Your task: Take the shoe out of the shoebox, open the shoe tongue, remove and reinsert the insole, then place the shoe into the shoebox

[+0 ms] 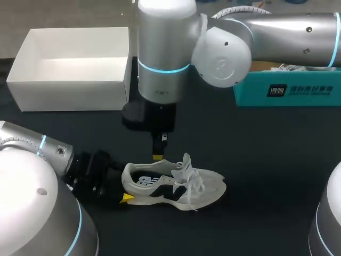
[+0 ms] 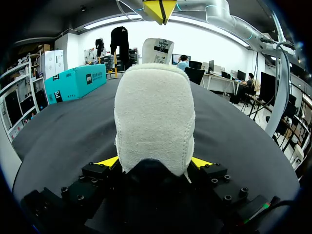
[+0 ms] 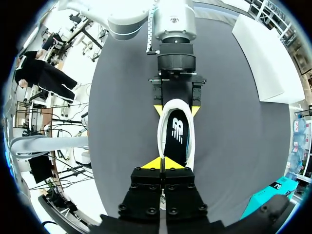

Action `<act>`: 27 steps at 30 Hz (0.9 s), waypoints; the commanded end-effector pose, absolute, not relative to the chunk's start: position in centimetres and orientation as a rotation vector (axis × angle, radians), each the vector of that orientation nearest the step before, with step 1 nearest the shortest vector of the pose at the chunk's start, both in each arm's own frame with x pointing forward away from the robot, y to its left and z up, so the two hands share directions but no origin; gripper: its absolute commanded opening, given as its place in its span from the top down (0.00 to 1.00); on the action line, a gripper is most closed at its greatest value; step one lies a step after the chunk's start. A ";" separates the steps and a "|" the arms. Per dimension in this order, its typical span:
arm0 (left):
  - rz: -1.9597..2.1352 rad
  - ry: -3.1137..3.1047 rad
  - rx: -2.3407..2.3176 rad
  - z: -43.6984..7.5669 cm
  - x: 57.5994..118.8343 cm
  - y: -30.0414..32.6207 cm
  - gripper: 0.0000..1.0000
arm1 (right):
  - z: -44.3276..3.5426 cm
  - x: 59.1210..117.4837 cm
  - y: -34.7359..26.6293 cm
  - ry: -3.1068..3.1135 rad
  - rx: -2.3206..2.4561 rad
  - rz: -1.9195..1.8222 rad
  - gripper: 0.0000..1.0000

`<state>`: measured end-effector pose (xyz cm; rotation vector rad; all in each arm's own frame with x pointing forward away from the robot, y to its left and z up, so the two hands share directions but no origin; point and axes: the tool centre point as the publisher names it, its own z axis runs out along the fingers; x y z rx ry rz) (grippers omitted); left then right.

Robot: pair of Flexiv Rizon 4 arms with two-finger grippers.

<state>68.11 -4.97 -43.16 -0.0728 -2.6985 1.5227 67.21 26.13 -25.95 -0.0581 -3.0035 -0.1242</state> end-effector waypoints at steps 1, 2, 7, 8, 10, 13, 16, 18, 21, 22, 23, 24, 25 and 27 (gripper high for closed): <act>1.517 -2.699 -0.074 -45.0 68.5 -5.2 1.00 | -26.0 67.2 26.1 -3.002 -0.059 -0.128 1.00; 1.517 -2.699 -0.074 -45.0 68.5 -5.2 1.00 | -26.0 67.2 26.1 -3.002 -0.059 -0.128 1.00; 1.517 -2.699 -0.074 -45.0 68.5 -5.2 1.00 | -26.0 67.2 26.1 -3.002 -0.059 -0.128 1.00; 1.517 -2.699 -0.074 -45.0 68.5 -5.2 1.00 | -26.0 67.2 26.1 -3.002 -0.059 -0.128 1.00; 1.517 -2.699 -0.074 -45.0 68.5 -5.2 1.00 | -26.0 67.2 26.1 -3.002 -0.059 -0.128 1.00; 1.517 -2.699 -0.074 -45.0 68.5 -5.2 1.00 | -26.0 67.2 26.1 -3.002 -0.059 -0.128 1.00; 1.517 -2.699 -0.074 -45.0 68.5 -5.2 1.00 | -26.1 67.3 26.1 -3.006 -0.060 -0.139 1.00; 1.517 -2.699 -0.074 -45.0 68.5 -5.2 1.00 | -26.4 67.3 26.2 -3.004 -0.064 -0.140 1.00; 1.517 -2.699 -0.074 -45.0 68.5 -5.2 1.00 | -26.7 67.3 26.4 -3.005 -0.105 -0.125 1.00; 1.517 -2.699 -0.074 -45.0 68.5 -5.2 1.00 | -26.8 67.2 26.4 -3.009 -0.112 -0.132 1.00; 1.517 -2.699 -0.074 -45.0 68.5 -5.2 1.00 | -26.9 67.2 26.4 -3.010 -0.119 -0.141 1.00; 1.517 -2.699 -0.074 -45.0 68.5 -5.2 1.00 | -27.1 67.2 26.4 -3.004 -0.127 -0.134 1.00; 1.517 -2.699 -0.074 -45.0 68.5 -5.2 1.00 | -27.2 67.2 26.4 -3.005 -0.132 -0.135 1.00; 1.517 -2.699 -0.074 -45.0 68.5 -5.2 1.00 | -27.3 67.1 26.4 -3.004 -0.138 -0.139 1.00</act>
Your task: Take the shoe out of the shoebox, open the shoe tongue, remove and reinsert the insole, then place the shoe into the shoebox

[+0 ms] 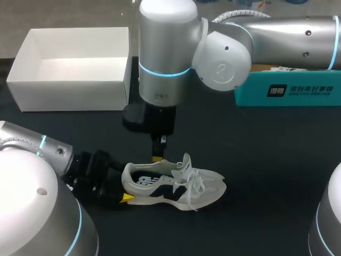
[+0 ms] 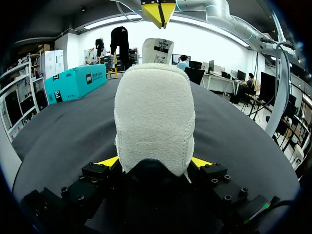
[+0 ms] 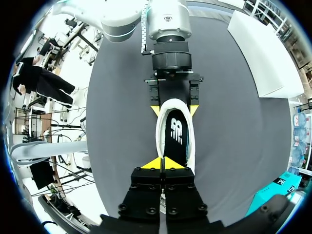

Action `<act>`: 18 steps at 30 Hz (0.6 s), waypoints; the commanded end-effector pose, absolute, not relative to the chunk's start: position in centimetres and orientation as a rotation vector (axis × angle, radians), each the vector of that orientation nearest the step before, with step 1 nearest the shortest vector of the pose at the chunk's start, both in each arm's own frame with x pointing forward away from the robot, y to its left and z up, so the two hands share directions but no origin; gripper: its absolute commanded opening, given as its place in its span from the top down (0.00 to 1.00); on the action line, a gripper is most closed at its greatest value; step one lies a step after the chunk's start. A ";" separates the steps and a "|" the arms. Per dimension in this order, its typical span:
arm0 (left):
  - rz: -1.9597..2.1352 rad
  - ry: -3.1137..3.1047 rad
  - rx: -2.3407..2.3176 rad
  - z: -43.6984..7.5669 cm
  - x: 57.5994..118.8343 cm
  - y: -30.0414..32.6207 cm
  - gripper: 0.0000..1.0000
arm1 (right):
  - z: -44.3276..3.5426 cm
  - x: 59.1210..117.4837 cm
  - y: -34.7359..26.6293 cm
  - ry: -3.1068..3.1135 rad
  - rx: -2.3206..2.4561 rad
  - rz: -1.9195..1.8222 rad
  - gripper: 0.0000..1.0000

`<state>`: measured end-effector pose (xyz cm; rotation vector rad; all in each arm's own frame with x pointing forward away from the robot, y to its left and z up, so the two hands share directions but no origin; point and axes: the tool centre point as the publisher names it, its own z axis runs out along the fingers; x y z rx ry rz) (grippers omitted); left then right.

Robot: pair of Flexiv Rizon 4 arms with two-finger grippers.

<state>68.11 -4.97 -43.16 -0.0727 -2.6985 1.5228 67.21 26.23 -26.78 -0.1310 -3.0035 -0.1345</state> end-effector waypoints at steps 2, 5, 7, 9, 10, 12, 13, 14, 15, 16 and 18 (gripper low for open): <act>1.517 -2.699 -0.074 -45.0 68.5 -5.2 1.00 | -27.5 67.0 26.4 -3.005 -0.150 -0.131 1.00; 1.517 -2.699 -0.074 -45.0 68.5 -5.2 1.00 | -28.3 66.7 26.5 -3.008 -0.177 -0.114 1.00; 1.517 -2.699 -0.074 -45.0 68.5 -5.2 1.00 | -28.8 66.6 26.6 -3.019 -0.192 -0.104 1.00; 1.517 -2.699 -0.074 -45.0 68.5 -5.2 1.00 | -29.3 66.7 26.7 -3.021 -0.189 -0.093 1.00; 1.517 -2.699 -0.074 -45.0 68.5 -5.2 1.00 | -29.6 66.8 26.7 -3.021 -0.187 -0.093 1.00; 1.517 -2.699 -0.074 -45.0 68.5 -5.2 1.00 | -30.2 67.0 26.8 -3.023 -0.184 -0.085 1.00; 1.517 -2.699 -0.074 -45.0 68.5 -5.2 1.00 | -30.4 67.1 26.9 -3.024 -0.184 -0.086 1.00; 1.517 -2.699 -0.074 -45.0 68.5 -5.2 1.00 | -30.6 67.2 26.9 -3.024 -0.184 -0.086 1.00; 1.517 -2.699 -0.074 -45.0 68.5 -5.2 1.00 | -30.8 67.4 27.0 -3.025 -0.184 -0.085 1.00; 1.517 -2.699 -0.074 -45.0 68.5 -5.2 1.00 | -30.9 67.5 27.0 -3.026 -0.186 -0.081 1.00; 1.517 -2.699 -0.074 -45.0 68.5 -5.2 1.00 | -31.3 67.7 27.0 -3.029 -0.191 -0.047 1.00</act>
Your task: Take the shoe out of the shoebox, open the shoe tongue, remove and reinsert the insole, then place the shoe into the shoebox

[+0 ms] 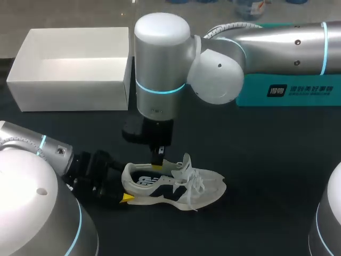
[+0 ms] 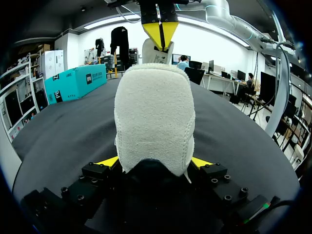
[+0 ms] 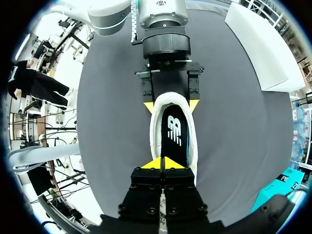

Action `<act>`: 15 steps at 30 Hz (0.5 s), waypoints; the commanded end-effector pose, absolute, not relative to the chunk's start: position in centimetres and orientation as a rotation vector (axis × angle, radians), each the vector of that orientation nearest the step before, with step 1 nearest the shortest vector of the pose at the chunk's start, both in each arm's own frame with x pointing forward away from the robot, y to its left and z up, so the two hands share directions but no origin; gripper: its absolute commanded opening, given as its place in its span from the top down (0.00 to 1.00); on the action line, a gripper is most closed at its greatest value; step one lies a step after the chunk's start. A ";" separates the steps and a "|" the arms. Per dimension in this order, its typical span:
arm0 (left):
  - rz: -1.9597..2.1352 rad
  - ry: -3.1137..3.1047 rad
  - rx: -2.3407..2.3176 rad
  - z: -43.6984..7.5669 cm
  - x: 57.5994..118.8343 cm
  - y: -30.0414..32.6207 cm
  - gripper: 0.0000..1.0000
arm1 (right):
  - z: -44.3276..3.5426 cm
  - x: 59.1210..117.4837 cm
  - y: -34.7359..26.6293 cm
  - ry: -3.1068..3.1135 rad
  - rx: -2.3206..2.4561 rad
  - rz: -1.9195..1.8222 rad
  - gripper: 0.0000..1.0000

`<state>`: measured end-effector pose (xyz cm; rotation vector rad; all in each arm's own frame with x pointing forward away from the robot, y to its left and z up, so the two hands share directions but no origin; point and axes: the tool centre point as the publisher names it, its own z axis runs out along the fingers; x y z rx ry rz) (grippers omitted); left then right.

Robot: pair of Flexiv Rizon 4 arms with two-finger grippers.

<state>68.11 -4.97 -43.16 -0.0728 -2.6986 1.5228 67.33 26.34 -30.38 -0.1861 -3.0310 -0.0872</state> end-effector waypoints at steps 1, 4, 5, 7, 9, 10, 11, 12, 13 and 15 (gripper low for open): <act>1.517 -2.699 -0.074 -45.0 68.5 -5.2 1.00 | -31.5 67.9 27.0 -3.030 -0.195 -0.037 1.00; 1.517 -2.699 -0.074 -45.0 68.5 -5.2 1.00 | -32.0 68.2 26.8 -3.036 -0.212 -0.005 1.00; 1.517 -2.699 -0.074 -45.0 68.5 -5.2 1.00 | -32.2 68.3 26.8 -3.036 -0.218 0.005 1.00; 1.517 -2.699 -0.074 -45.0 68.5 -5.2 1.00 | -32.7 68.5 26.5 -3.040 -0.228 0.012 1.00; 1.517 -2.699 -0.074 -45.0 68.5 -5.2 1.00 | -33.1 68.7 26.3 -3.041 -0.234 0.016 1.00; 1.517 -2.699 -0.074 -45.0 68.5 -5.2 1.00 | -33.3 68.8 26.2 -3.041 -0.242 0.027 1.00; 1.517 -2.699 -0.074 -45.0 68.5 -5.2 1.00 | -33.4 68.8 26.2 -3.041 -0.244 0.033 1.00; 1.517 -2.699 -0.074 -45.0 68.5 -5.2 1.00 | -33.6 68.9 26.1 -3.043 -0.247 0.035 1.00; 1.517 -2.699 -0.074 -45.0 68.5 -5.2 1.00 | -33.7 68.9 26.1 -3.043 -0.249 0.038 1.00; 1.517 -2.699 -0.074 -45.0 68.5 -5.2 1.00 | -34.1 68.9 25.9 -3.037 -0.278 0.065 1.00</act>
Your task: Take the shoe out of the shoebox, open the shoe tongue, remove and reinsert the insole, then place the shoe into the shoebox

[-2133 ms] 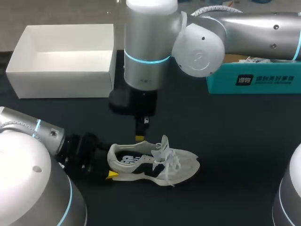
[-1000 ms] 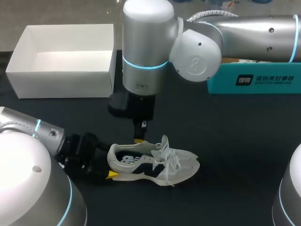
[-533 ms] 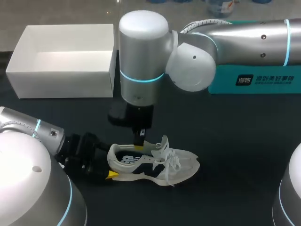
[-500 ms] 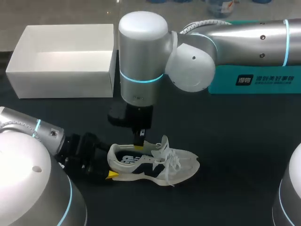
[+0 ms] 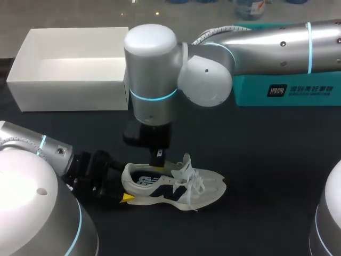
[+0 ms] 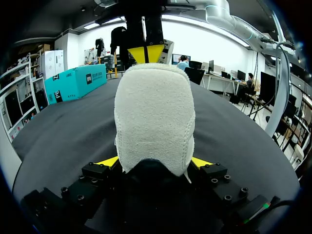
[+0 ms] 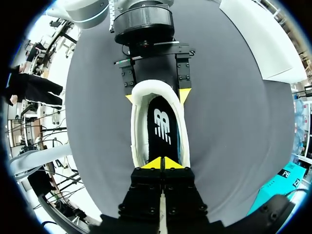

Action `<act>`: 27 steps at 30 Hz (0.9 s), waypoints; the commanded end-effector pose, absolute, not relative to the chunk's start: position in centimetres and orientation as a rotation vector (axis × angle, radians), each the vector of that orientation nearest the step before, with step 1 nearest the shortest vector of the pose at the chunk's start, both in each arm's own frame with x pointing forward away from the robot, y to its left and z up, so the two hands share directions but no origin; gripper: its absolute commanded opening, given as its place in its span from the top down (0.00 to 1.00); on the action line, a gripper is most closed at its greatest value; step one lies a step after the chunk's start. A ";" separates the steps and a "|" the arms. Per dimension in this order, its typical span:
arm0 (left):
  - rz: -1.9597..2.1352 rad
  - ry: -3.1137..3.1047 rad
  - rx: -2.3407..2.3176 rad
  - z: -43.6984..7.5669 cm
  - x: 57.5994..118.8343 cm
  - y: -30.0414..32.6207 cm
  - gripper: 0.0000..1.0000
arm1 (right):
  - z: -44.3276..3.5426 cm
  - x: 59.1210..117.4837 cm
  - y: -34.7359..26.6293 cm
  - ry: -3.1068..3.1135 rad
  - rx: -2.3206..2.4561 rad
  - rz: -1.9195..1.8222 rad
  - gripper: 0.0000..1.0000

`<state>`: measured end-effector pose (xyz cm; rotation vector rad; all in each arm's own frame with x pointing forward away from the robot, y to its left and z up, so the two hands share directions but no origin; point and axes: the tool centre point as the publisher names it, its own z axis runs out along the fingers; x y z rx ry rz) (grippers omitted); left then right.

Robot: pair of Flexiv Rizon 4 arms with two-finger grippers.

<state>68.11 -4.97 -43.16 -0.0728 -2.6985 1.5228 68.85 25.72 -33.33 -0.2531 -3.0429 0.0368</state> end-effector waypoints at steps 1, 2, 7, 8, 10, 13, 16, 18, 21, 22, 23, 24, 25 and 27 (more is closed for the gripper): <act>1.517 -2.699 -0.074 -45.0 68.5 -5.2 1.00 | -34.3 68.8 25.8 -3.040 -0.285 0.062 1.00; 1.517 -2.699 -0.074 -45.0 68.5 -5.2 1.00 | -34.5 68.8 25.7 -3.040 -0.299 0.066 1.00; 1.517 -2.699 -0.074 -45.0 68.5 -5.2 1.00 | -35.3 68.7 25.1 -3.050 -0.323 0.083 1.00; 1.517 -2.699 -0.074 -45.0 68.5 -5.2 1.00 | -35.4 68.8 25.0 -3.054 -0.326 0.086 1.00; 1.517 -2.699 -0.074 -45.0 68.5 -5.2 1.00 | -35.5 69.0 24.8 -3.060 -0.331 0.090 1.00; 1.517 -2.699 -0.074 -45.0 68.5 -5.2 1.00 | -35.6 69.4 24.5 -3.074 -0.332 0.085 1.00; 1.517 -2.699 -0.074 -45.0 68.5 -5.2 1.00 | -35.9 69.8 24.5 -3.083 -0.324 0.083 1.00; 1.517 -2.699 -0.074 -45.0 68.5 -5.2 1.00 | -36.3 70.1 24.6 -3.084 -0.318 0.081 1.00; 1.517 -2.699 -0.074 -45.0 68.5 -5.2 1.00 | -36.9 70.2 24.6 -3.084 -0.312 0.061 1.00; 1.517 -2.699 -0.074 -45.0 68.5 -5.2 1.00 | -37.0 70.2 24.6 -3.083 -0.312 0.058 1.00; 1.517 -2.699 -0.074 -45.0 68.5 -5.2 1.00 | -37.1 70.3 24.7 -3.082 -0.309 0.054 1.00; 1.517 -2.699 -0.074 -45.0 68.5 -5.2 1.00 | -37.1 70.3 24.7 -3.080 -0.303 0.050 1.00; 1.517 -2.699 -0.074 -45.0 68.5 -5.2 1.00 | -37.2 70.3 24.7 -3.079 -0.300 0.050 1.00; 1.517 -2.699 -0.074 -45.0 68.5 -5.2 1.00 | -37.2 70.3 24.7 -3.076 -0.297 0.047 1.00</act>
